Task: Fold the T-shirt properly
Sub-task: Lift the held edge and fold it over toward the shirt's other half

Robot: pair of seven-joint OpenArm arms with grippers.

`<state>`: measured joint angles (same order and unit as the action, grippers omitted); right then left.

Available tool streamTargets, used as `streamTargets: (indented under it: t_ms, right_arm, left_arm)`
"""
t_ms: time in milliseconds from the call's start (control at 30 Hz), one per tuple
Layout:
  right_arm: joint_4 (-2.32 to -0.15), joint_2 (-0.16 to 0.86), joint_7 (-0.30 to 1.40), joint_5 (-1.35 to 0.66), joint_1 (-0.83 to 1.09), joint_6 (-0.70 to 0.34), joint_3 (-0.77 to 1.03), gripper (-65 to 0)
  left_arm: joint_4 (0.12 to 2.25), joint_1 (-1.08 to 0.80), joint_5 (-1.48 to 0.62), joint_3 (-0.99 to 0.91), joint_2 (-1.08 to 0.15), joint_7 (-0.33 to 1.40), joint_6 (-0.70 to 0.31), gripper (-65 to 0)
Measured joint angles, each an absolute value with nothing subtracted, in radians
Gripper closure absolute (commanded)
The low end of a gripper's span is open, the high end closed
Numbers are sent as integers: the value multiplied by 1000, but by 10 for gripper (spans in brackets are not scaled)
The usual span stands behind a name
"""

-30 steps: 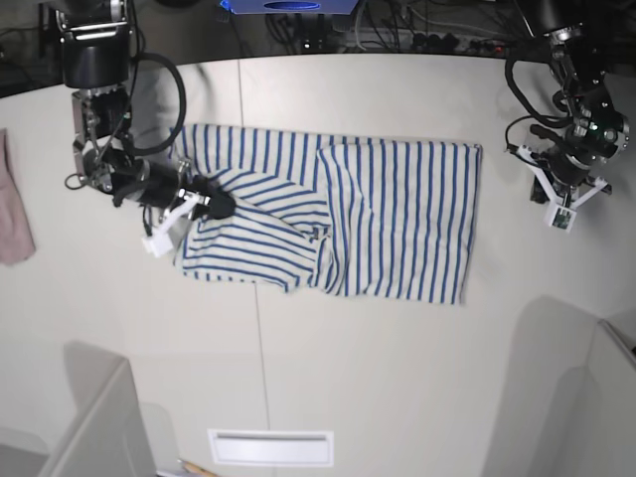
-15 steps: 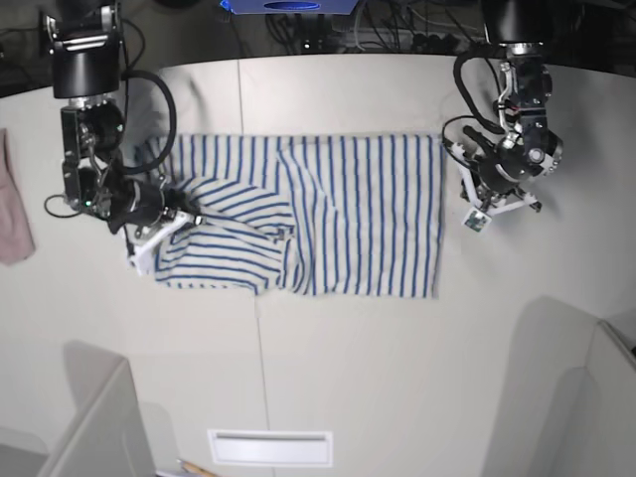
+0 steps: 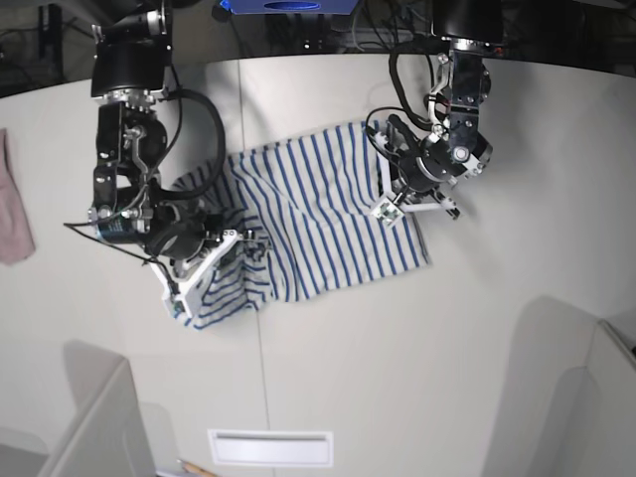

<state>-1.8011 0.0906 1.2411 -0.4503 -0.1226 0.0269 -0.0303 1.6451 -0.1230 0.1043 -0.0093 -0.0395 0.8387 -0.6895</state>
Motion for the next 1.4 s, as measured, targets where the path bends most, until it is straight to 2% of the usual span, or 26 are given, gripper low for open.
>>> streamTargets:
  t_ms: [200, 367, 467, 700, 867, 967, 1300, 1400]
  right_arm:
    - [-1853, 40, 1269, -415, -130, 27, -122, 0]
    - [-1853, -7, 1258, -386, -138, 139, -253, 0]
    - [-1849, -11, 1267, -387, -154, 156, -328, 0]
    - [-1716, -19, 1240, -381, -195, 159, -432, 0]
    - [-1612, -36, 1202, -384, -222, 294, -545, 0]
    - [-1580, -54, 1208, -387, -223, 315, -594, 0]
    - [-1469, -72, 1147, -391, -248, 319, -590, 0]
    - [-1492, -72, 1147, -391, -240, 322, -590, -261]
  left_arm:
    - [1691, -131, 124, -12, -111, 868, -690, 0]
    - [1713, -135, 118, -10, -146, 865, -690, 0]
    - [1728, -159, 118, -23, -170, 864, -690, 0]
    - [1812, -215, 107, -252, -175, 863, -693, 0]
    - [1832, -248, 107, -444, -174, 868, -694, 0]
    - [1832, -244, 108, -555, -173, 866, -693, 0]
    - [1828, -247, 104, -698, -172, 868, -693, 0]
    - [1828, -247, 104, -699, -172, 868, -693, 0]
